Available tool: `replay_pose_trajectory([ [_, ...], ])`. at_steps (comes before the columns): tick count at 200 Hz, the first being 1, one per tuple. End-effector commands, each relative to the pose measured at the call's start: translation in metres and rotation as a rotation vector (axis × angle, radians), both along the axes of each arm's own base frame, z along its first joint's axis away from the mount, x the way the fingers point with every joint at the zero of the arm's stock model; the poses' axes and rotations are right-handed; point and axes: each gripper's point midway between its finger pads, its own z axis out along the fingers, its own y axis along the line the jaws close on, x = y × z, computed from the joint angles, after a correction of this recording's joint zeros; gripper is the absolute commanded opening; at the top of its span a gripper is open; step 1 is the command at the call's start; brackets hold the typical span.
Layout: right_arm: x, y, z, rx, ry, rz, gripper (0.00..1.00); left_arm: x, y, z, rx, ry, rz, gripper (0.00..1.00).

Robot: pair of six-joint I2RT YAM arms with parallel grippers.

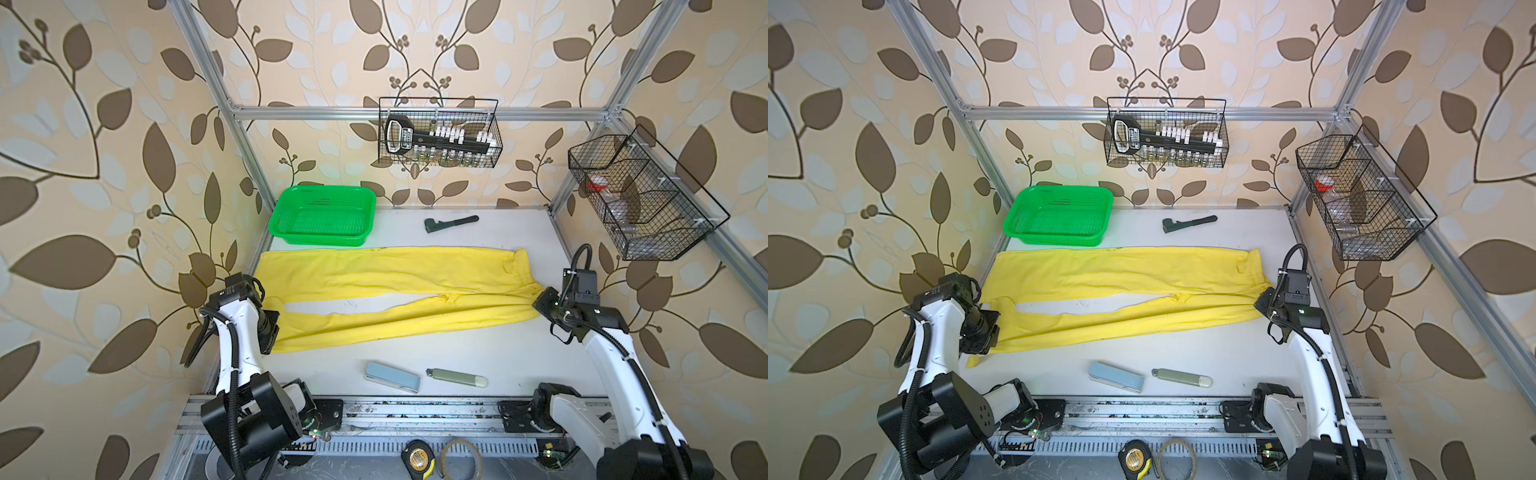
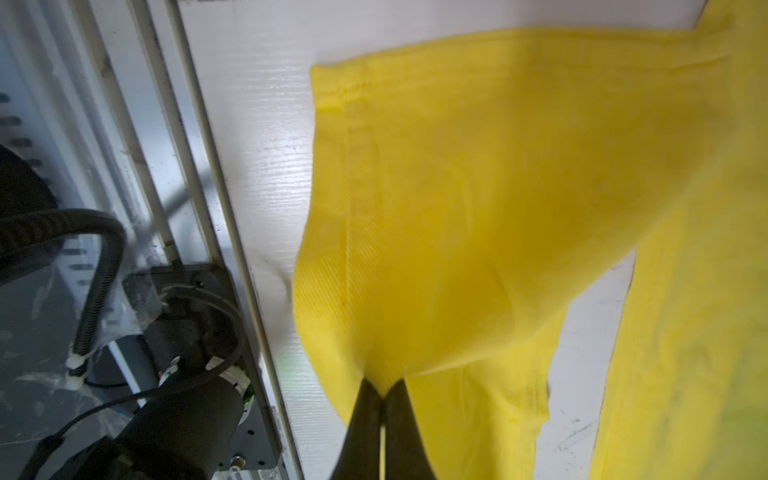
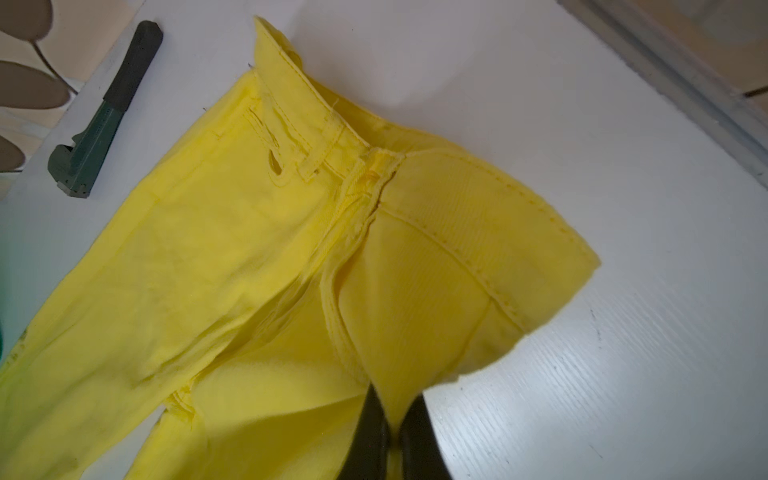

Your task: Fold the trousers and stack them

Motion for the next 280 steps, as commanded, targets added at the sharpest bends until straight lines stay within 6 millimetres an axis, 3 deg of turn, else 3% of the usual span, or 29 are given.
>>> replay_pose_trajectory([
  [1, -0.025, -0.037, 0.030, -0.188, 0.020, -0.133, 0.00, -0.015, 0.026, 0.031, 0.174, 0.053, 0.019, 0.00],
  [45, -0.043, -0.052, 0.060, -0.291, -0.002, -0.194, 0.00, -0.010, 0.028, 0.062, 0.252, 0.019, -0.027, 0.00],
  [80, -0.044, -0.057, 0.072, -0.315, -0.048, -0.218, 0.00, 0.017, 0.028, 0.067, 0.254, -0.044, -0.121, 0.00],
  [124, -0.011, -0.052, 0.080, -0.251, -0.125, -0.207, 0.00, 0.064, 0.041, 0.067, 0.266, -0.047, -0.248, 0.00],
  [170, 0.026, -0.043, 0.087, -0.254, -0.154, -0.173, 0.00, 0.115, 0.051, 0.082, 0.327, -0.030, -0.385, 0.00],
  [188, 0.038, -0.045, 0.085, -0.269, -0.165, -0.169, 0.00, 0.138, 0.054, 0.073, 0.312, 0.013, -0.447, 0.00],
  [263, 0.110, -0.049, 0.049, -0.262, -0.112, -0.129, 0.00, 0.235, 0.056, 0.060, 0.369, 0.124, -0.676, 0.00],
  [280, 0.120, -0.051, 0.036, -0.262, -0.072, -0.118, 0.00, 0.244, 0.055, 0.052, 0.347, 0.171, -0.698, 0.00],
])
